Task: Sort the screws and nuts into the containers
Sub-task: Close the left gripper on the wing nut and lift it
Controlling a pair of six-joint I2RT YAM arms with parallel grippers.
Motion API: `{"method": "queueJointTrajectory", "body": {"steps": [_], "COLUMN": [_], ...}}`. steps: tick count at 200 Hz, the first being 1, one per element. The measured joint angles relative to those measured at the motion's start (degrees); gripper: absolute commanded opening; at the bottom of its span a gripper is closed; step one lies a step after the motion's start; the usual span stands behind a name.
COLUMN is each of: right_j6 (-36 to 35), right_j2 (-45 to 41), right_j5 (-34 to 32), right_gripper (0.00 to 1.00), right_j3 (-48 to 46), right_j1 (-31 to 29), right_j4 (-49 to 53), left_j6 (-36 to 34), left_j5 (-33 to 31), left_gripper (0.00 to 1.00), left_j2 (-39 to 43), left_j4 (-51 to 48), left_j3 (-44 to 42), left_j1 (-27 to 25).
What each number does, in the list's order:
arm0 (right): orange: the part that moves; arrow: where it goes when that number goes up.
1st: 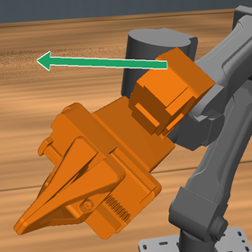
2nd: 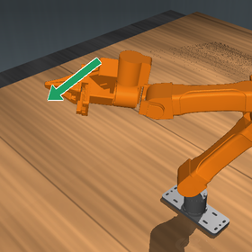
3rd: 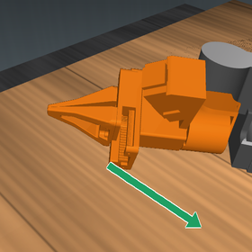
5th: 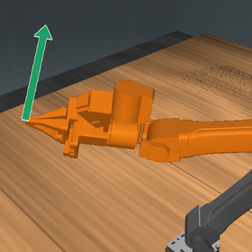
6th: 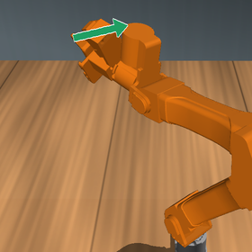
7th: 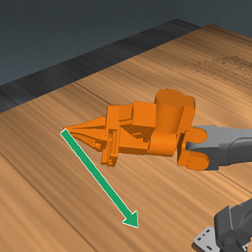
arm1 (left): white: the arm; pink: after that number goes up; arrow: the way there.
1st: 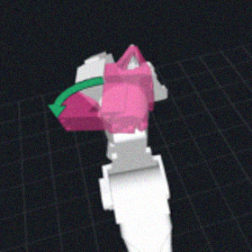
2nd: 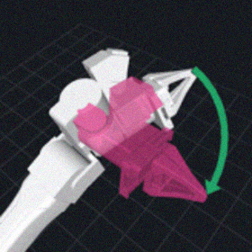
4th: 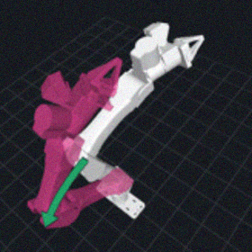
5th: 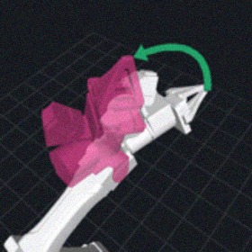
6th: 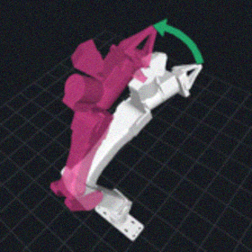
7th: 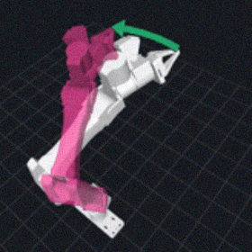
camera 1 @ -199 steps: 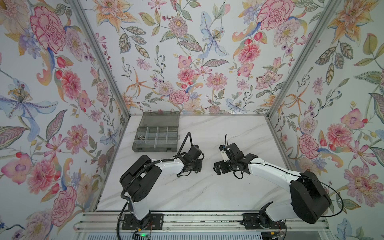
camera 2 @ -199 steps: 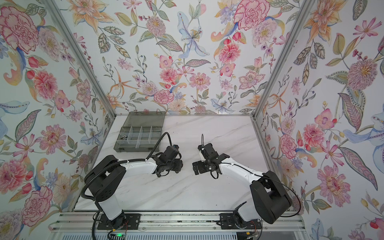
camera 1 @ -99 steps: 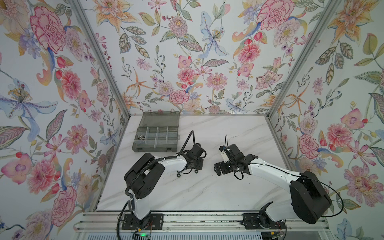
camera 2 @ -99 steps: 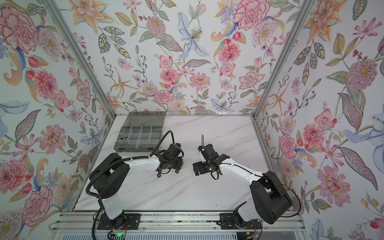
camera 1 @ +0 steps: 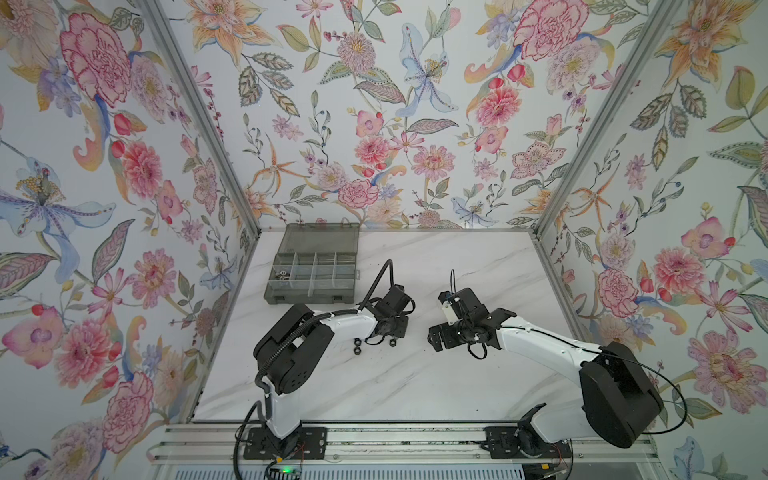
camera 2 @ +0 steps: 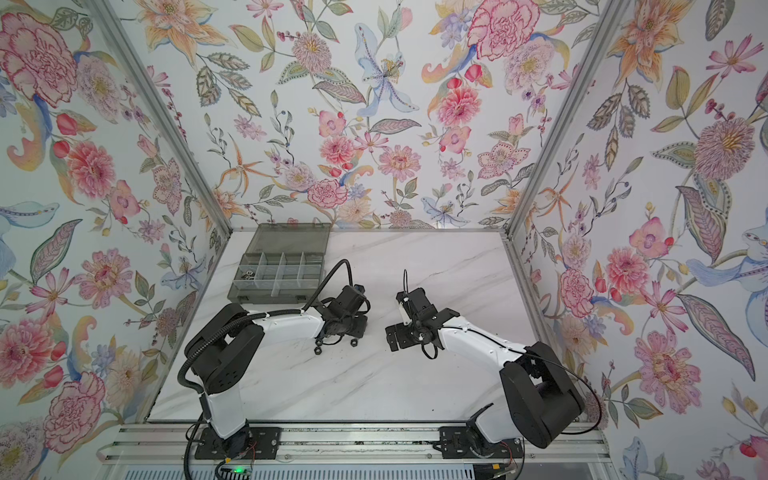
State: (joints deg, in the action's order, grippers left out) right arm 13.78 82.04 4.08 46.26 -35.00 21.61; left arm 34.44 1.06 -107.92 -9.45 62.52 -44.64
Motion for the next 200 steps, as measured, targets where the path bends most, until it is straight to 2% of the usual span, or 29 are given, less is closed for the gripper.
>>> {"method": "queueJointTrajectory", "body": {"steps": [38, 103, 119, 176, 200], "right_j6": [0.0, 0.0, 0.0, 0.0, 0.0], "right_j2": [0.0, 0.0, 0.0, -0.2, -1.2], "right_j5": [0.0, 0.0, 0.0, 0.0, 0.0], "right_gripper": [0.99, 0.99, 0.99, 0.99, 0.99], "right_j3": [0.0, 0.0, 0.0, -0.4, -0.7], "right_j1": [0.0, 0.0, 0.0, 0.0, 0.0], "right_j4": [0.0, 0.0, 0.0, -0.2, -0.2], "left_j6": [-0.9, -0.8, -0.8, -1.1, -1.9], "left_j5": [0.0, 0.0, 0.0, 0.0, 0.1], "left_gripper": [0.34, 0.1, 0.0, 0.0, 0.0], "left_j2": [-0.8, -0.5, -0.3, 0.5, 3.3], "left_j4": [-0.4, -0.8, -0.5, -1.9, -4.4], "left_j3": [1.1, 1.1, 0.8, 0.5, 0.4], "left_j1": [0.0, 0.0, 0.0, 0.7, 3.2]}}
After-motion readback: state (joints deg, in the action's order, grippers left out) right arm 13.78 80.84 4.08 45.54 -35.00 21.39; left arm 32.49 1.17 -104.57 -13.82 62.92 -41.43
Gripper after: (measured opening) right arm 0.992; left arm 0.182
